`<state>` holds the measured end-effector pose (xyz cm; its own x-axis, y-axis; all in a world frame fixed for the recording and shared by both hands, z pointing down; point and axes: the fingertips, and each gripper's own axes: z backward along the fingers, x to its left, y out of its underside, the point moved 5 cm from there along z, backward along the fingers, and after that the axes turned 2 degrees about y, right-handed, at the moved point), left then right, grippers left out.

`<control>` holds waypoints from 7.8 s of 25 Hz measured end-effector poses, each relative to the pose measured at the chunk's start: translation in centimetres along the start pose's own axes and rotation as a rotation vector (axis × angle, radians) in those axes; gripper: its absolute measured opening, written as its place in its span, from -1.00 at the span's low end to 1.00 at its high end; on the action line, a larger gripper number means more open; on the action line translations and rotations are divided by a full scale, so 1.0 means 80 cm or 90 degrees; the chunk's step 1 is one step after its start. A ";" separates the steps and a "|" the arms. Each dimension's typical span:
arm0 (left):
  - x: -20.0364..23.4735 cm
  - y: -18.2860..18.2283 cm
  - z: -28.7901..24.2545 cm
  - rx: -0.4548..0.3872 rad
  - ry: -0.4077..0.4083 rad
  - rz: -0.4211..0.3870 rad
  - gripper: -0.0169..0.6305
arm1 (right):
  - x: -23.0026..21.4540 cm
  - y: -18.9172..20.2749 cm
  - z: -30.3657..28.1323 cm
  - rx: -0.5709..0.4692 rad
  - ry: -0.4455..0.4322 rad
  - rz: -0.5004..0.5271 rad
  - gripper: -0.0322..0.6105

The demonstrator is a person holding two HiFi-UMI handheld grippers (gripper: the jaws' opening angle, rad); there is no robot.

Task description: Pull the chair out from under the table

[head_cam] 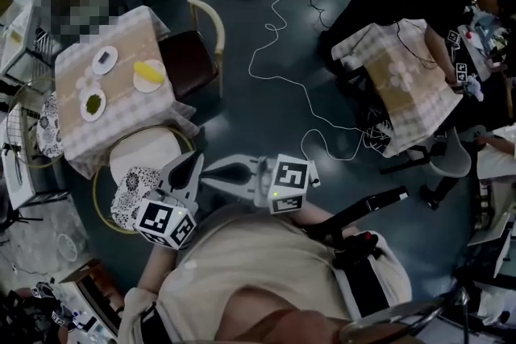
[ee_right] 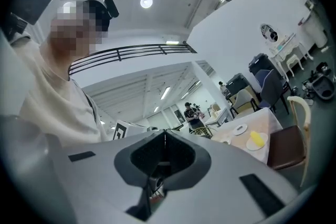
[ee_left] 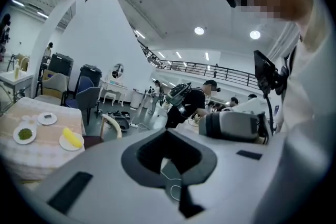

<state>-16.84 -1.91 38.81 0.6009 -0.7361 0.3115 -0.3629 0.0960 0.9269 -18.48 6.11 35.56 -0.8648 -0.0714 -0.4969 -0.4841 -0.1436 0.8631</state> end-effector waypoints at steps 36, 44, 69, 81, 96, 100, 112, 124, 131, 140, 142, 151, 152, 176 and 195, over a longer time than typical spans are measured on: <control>0.049 -0.095 -0.237 -0.032 -0.030 0.006 -0.93 | -0.181 -0.150 0.084 0.048 0.003 0.115 -0.86; 0.105 -0.120 -0.254 -0.033 0.050 0.007 -0.93 | -0.221 -0.167 0.032 0.021 0.109 0.092 -0.86; 0.190 -0.160 -0.283 -0.029 -0.021 0.052 -0.93 | -0.292 -0.218 -0.008 0.023 0.129 0.046 -0.86; 0.245 -0.181 -0.365 -0.021 -0.169 0.071 -0.93 | -0.437 -0.260 0.011 0.062 0.067 -0.056 -0.86; 0.242 -0.176 -0.425 0.002 -0.277 0.081 -0.93 | -0.522 -0.286 0.069 0.126 0.035 -0.081 -0.86; 0.243 -0.179 -0.438 0.006 -0.282 0.077 -0.93 | -0.537 -0.287 0.075 0.134 0.042 -0.084 -0.86; 0.307 -0.201 -0.432 -0.014 -0.272 0.084 -0.93 | -0.557 -0.302 0.023 0.144 0.069 -0.074 -0.86; 0.424 -0.185 -0.359 -0.033 -0.247 0.134 -0.93 | -0.609 -0.256 -0.103 0.268 0.156 -0.040 -0.86; 0.446 -0.173 -0.354 -0.006 -0.222 0.160 -0.93 | -0.642 -0.251 -0.124 0.290 0.218 -0.035 -0.86; 0.444 -0.179 -0.365 0.004 -0.265 0.168 -0.93 | -0.744 -0.224 -0.104 0.357 0.341 -0.053 -0.07; 0.442 -0.173 -0.367 0.014 -0.276 0.174 -0.93 | -0.769 -0.208 -0.095 0.378 0.361 -0.067 -0.06; 0.447 -0.170 -0.374 0.033 -0.326 0.172 -0.93 | -0.884 -0.122 -0.056 0.502 0.450 -0.123 -0.05; 0.448 -0.170 -0.374 0.035 -0.332 0.171 -0.93 | -0.892 -0.117 -0.055 0.509 0.456 -0.120 -0.05; 0.456 -0.131 -0.362 0.094 -0.373 0.230 -0.93 | -0.998 0.016 -0.035 0.629 0.572 -0.239 0.00; 0.451 -0.119 -0.362 0.124 -0.392 0.243 -0.93 | -1.002 0.051 -0.052 0.645 0.552 -0.306 -0.38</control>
<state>28.93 -9.99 47.28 -0.0778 -0.9226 0.3778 -0.6199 0.3415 0.7064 49.43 7.14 78.52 -0.4159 -0.8462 -0.3332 -0.9081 0.4060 0.1025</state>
